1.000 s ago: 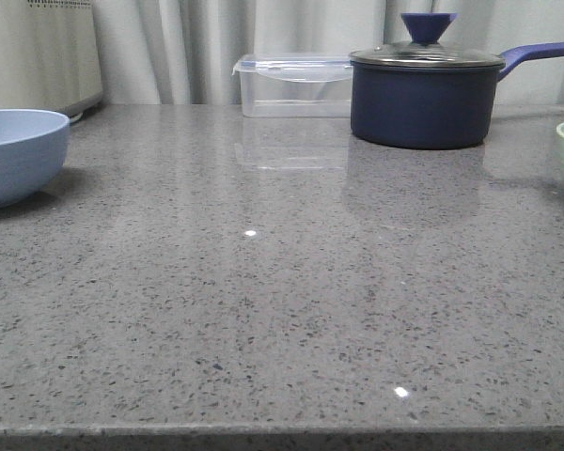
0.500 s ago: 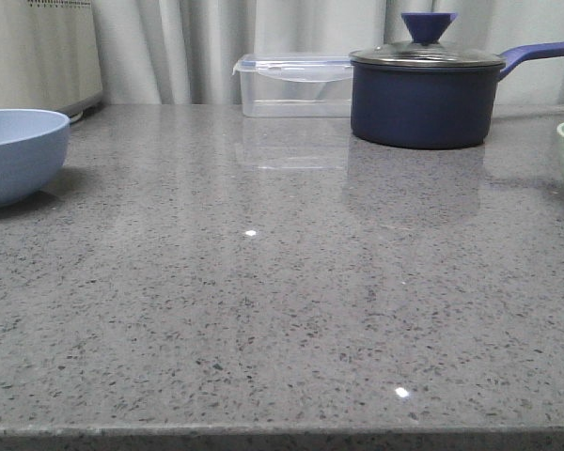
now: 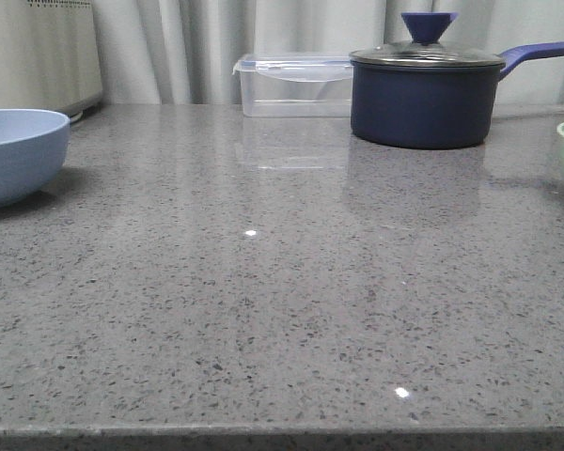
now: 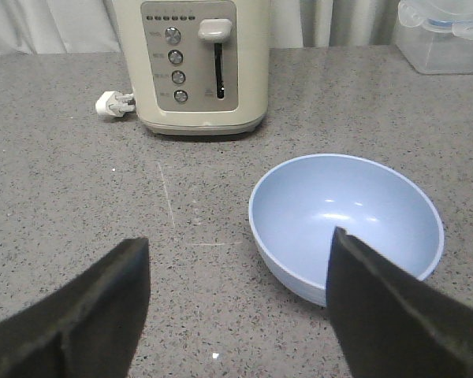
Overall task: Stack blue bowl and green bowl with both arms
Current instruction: 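Grasp the green bowl rim with the right gripper and carry it to table center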
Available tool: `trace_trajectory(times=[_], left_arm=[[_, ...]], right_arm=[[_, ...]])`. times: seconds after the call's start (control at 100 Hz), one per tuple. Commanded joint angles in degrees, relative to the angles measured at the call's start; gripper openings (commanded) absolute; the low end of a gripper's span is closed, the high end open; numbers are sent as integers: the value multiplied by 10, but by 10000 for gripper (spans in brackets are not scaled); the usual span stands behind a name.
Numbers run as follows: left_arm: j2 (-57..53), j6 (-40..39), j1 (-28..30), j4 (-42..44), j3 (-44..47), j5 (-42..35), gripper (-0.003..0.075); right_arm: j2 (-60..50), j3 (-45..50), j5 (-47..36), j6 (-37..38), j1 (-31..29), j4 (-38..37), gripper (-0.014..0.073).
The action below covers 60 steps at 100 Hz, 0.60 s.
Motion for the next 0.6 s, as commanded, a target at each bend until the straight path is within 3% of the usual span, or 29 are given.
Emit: trace_trajectory(times=[0.0,0.31,0.59], left_arm=[[4,-4,0,-2,-21,-36,473],[4,-4,0,-2,-21,-35,473],[4,-4,0,-2,-21,-35,473]], right_arm=[[-1,-19,-24,-5,-5,-2,475],[30,-19,-34,-5,-5,2,451],[38,-19,-34,-5,-5,2,143]])
